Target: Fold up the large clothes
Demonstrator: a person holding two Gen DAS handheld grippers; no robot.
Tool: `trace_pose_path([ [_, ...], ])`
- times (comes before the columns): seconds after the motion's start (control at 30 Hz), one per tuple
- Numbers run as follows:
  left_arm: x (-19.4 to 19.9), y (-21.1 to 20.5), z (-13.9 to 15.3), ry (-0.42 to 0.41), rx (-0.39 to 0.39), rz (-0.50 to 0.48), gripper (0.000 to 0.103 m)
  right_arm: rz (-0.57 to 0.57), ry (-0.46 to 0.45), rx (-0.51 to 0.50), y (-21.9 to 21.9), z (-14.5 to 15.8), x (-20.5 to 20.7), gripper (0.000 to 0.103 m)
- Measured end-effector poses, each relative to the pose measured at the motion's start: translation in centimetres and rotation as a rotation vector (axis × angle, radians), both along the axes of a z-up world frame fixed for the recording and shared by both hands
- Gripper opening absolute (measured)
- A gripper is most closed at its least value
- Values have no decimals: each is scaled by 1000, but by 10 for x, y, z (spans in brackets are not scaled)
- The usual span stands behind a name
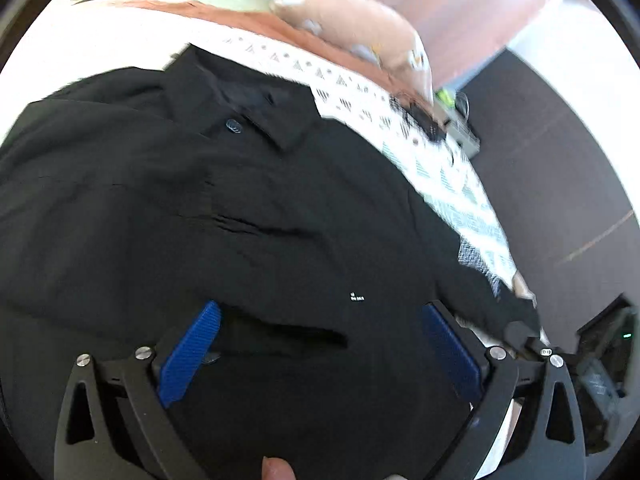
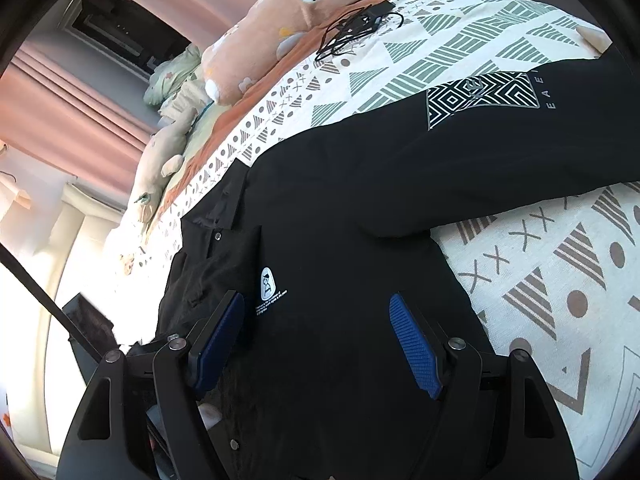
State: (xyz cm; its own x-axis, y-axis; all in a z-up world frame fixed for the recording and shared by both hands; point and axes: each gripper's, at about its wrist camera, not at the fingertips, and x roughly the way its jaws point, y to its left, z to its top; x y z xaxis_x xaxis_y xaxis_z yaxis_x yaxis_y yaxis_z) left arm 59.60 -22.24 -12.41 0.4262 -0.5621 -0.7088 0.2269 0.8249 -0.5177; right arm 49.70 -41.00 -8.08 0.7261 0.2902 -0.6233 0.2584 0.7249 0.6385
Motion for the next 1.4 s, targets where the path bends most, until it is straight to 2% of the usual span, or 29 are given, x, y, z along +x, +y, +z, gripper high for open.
trace_pose_path([
  [0.33, -51, 99, 51, -125, 4, 247, 103, 73, -17, -86, 33, 12, 9, 74],
  [0.57, -69, 141, 56, -111, 2, 356, 103, 123, -37, -184, 67, 25, 18, 74],
  [0.7, -69, 158, 56, -138, 12, 348, 103, 154, -40, -271, 98, 31, 26, 74],
  [0.8, -67, 174, 54, -134, -25, 355, 103, 170, -31, -346, 122, 34, 34, 74],
  [0.93, -67, 195, 56, -133, -35, 398, 103, 213, -15, -445, 162, 33, 49, 74],
  [1.07, -68, 211, 62, -148, -45, 419, 103, 242, -16, -596, 206, 36, 66, 74],
  [1.17, -68, 219, 57, -136, -46, 431, 103, 284, -1, -623, 230, 33, 80, 74],
  [1.33, -64, 235, 45, -91, -92, 446, 103, 335, 66, -731, 270, 15, 104, 74],
  [1.4, -64, 238, 44, -83, -84, 463, 103, 339, 92, -767, 276, 8, 112, 74],
])
